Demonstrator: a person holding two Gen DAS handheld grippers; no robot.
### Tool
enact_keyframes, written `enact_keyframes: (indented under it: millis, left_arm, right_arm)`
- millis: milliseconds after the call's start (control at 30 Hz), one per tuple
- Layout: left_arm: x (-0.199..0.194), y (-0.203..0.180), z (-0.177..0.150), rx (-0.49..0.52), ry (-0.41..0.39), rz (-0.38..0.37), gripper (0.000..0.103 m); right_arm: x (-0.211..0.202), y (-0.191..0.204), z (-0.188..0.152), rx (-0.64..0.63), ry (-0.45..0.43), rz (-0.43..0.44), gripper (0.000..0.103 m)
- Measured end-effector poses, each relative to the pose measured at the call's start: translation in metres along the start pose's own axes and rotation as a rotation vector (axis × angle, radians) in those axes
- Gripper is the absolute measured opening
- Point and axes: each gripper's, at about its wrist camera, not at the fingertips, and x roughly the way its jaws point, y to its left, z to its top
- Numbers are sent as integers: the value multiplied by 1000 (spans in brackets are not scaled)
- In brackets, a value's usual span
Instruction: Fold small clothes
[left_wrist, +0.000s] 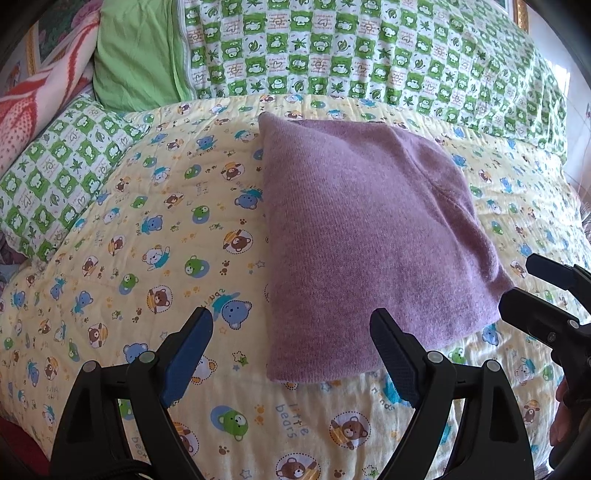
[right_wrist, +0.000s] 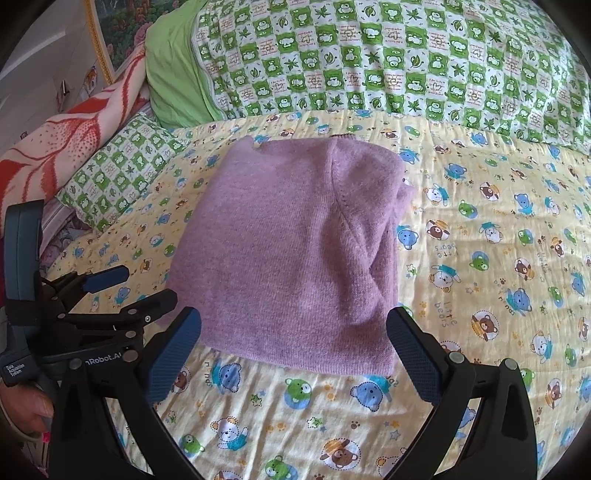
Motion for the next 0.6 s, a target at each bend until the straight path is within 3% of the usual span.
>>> enact_keyframes:
  millis: [600]
  left_arm:
    - [7, -4, 6, 3, 14, -10, 88]
  right_arm:
    - [6, -7, 5, 11, 9, 2, 100]
